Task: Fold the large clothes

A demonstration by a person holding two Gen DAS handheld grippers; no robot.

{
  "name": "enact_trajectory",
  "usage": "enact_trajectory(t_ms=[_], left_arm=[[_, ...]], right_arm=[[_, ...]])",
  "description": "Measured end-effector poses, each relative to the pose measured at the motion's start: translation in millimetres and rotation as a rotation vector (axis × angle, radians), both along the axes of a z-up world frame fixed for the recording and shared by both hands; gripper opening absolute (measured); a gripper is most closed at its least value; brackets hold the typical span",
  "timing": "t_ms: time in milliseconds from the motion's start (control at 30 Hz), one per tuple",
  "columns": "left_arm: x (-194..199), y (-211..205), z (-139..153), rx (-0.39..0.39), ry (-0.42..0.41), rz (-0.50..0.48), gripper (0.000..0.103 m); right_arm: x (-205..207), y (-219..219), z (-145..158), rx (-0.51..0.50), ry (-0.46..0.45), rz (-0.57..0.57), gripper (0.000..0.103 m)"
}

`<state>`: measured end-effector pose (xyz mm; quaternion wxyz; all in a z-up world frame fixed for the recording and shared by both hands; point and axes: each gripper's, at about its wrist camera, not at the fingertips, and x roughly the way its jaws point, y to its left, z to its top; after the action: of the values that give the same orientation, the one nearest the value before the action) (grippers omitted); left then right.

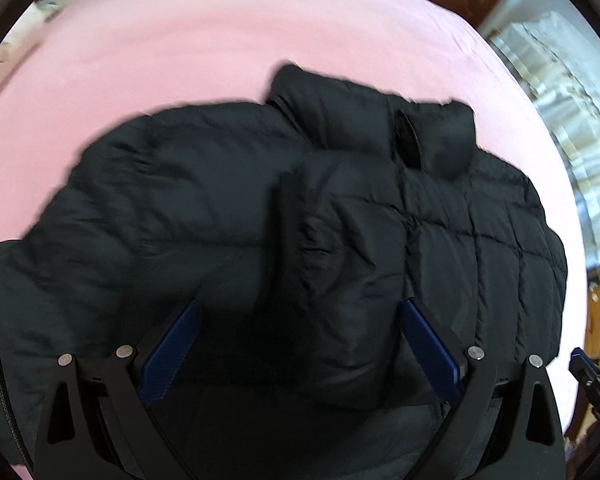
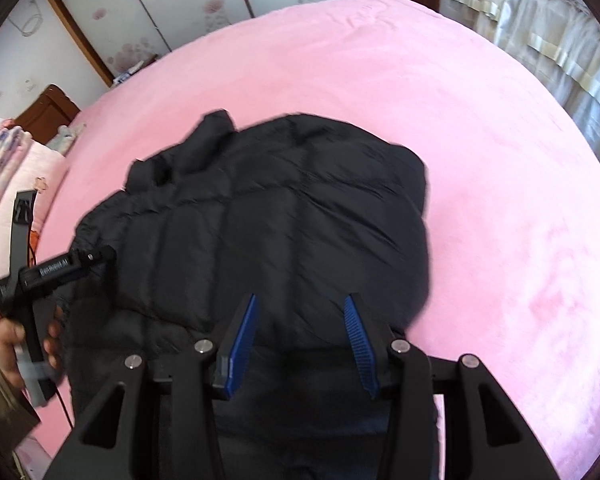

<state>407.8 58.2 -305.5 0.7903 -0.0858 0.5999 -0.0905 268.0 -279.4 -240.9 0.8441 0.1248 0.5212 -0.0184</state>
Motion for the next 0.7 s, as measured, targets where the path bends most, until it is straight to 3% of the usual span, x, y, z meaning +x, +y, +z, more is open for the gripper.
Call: enact_trajectory(t_ms=[100,133,167,233,333,467,567,700], left_arm=[[4,-12,-9,-0.002,0.027,-0.039,0.077],[5,-16,-9,-0.008,0.031,-0.050,0.057],[7,-20,-8,-0.011,0.030,-0.062,0.030],[7,-29,1,-0.010,0.009,-0.077,0.014],[-2,-42,25,0.088,-0.104,-0.056,0.011],[-24,-37,52,0.103,-0.212,0.046,0.011],[-39,-21,53,0.108,-0.213,0.136,0.011],[-49,-13,29,0.130,-0.125,0.140,0.011]], right_arm=[[-11,-12,-6,-0.023,0.030,-0.025,0.045],[-13,-16,-7,-0.028,0.035,-0.030,0.045],[-14,-18,-8,-0.031,0.037,-0.034,0.045],[-17,-23,-8,-0.043,0.033,-0.044,0.045],[-17,-28,-8,-0.056,0.015,-0.061,0.045],[-13,-34,-14,-0.054,0.015,-0.094,0.045],[-12,-37,-21,-0.055,0.034,-0.103,0.045],[-6,-37,-19,-0.068,0.018,-0.107,0.045]])
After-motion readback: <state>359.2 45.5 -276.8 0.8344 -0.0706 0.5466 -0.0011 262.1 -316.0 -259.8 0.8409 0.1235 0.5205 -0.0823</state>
